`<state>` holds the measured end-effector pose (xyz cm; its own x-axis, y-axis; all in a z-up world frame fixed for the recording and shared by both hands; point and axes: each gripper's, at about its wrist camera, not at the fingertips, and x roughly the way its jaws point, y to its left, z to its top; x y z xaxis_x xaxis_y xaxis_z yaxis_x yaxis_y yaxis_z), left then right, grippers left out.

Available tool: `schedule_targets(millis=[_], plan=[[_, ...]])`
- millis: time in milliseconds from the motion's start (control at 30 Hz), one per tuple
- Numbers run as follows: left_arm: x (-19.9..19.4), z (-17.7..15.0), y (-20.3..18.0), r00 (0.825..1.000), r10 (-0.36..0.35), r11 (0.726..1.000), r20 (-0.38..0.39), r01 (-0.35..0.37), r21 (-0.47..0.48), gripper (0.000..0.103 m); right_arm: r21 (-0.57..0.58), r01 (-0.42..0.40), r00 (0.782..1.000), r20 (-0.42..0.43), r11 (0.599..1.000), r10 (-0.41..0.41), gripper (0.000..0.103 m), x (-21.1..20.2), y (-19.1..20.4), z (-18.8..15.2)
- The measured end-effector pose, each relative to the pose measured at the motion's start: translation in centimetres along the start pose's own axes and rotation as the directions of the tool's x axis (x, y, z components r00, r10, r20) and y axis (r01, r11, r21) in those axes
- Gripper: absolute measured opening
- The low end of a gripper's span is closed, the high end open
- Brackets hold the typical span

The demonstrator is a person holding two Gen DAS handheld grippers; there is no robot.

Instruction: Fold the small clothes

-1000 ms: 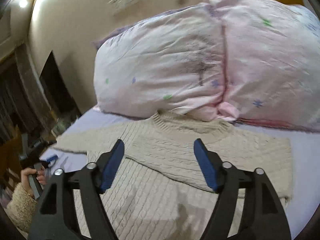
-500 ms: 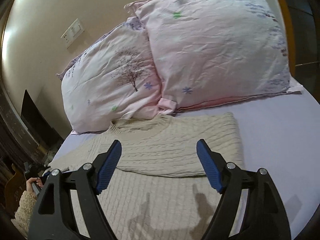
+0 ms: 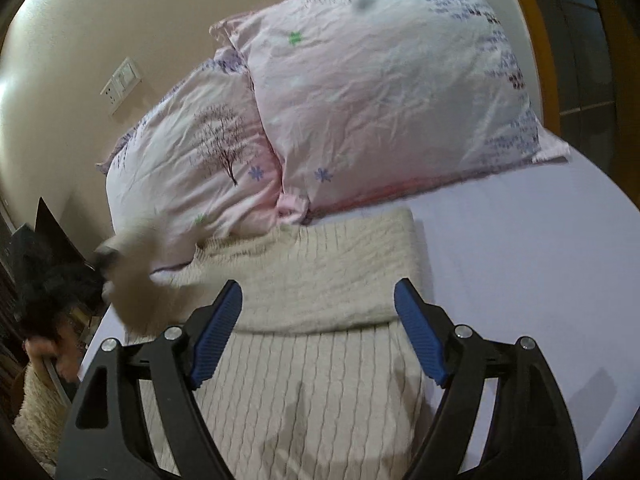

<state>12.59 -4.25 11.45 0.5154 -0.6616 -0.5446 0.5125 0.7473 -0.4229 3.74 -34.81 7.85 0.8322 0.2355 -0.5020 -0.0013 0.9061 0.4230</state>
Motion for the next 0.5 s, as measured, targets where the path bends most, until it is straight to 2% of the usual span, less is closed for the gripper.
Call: schedule_targets(millis=[67, 100, 200, 333, 367, 400, 467, 500], plan=[[2.5, -2.3, -2.1, 0.989, -0.059, 0.997, -0.133, 0.065, 0.047, 0.007, 0.0, -0.02, 1.0, -0.019, 1.0, 0.02, 0.079, -0.9, -0.2, -0.7], [2.3, -3.3, -2.3, 0.986, -0.063, 0.996, -0.153, 0.073, 0.058, 0.007, -0.01, -0.029, 0.999, -0.027, 1.0, 0.029, 0.082, -1.7, -0.4, -1.3], [-1.3, -5.5, -1.3, 0.991, -0.017, 0.997, -0.134, 0.028, 0.076, 0.007, -0.024, -0.057, 0.997, -0.054, 0.998, 0.055, 0.085, -4.3, -1.3, -3.3], [-9.9, -9.0, 1.6, 0.996, 0.072, 0.997, -0.053, -0.07, 0.03, 0.008, 0.071, -0.157, 0.978, -0.13, 0.985, 0.165, 0.085, -7.2, -3.9, -6.6], [-12.8, -10.6, 2.6, 0.993, 0.111, 0.994, -0.03, -0.111, 0.006, 0.015, 0.09, -0.169, 0.973, -0.141, 0.981, 0.181, 0.085, -8.0, -4.3, -7.5], [-14.1, -11.3, 3.2, 0.991, 0.135, 0.991, -0.018, -0.135, -0.01, 0.02, 0.107, -0.171, 0.972, -0.144, 0.98, 0.185, 0.085, -9.0, -4.8, -8.4], [-18.2, -14.2, 4.8, 0.981, 0.191, 0.979, 0.025, -0.188, -0.073, 0.043, 0.103, -0.139, 0.98, -0.129, 0.985, 0.152, 0.085, -10.4, -5.0, -9.7], [-19.2, -14.9, 5.3, 0.979, 0.2, 0.976, 0.046, -0.195, -0.102, 0.044, 0.098, -0.124, 0.984, -0.117, 0.987, 0.135, 0.085, -10.8, -4.9, -9.9]])
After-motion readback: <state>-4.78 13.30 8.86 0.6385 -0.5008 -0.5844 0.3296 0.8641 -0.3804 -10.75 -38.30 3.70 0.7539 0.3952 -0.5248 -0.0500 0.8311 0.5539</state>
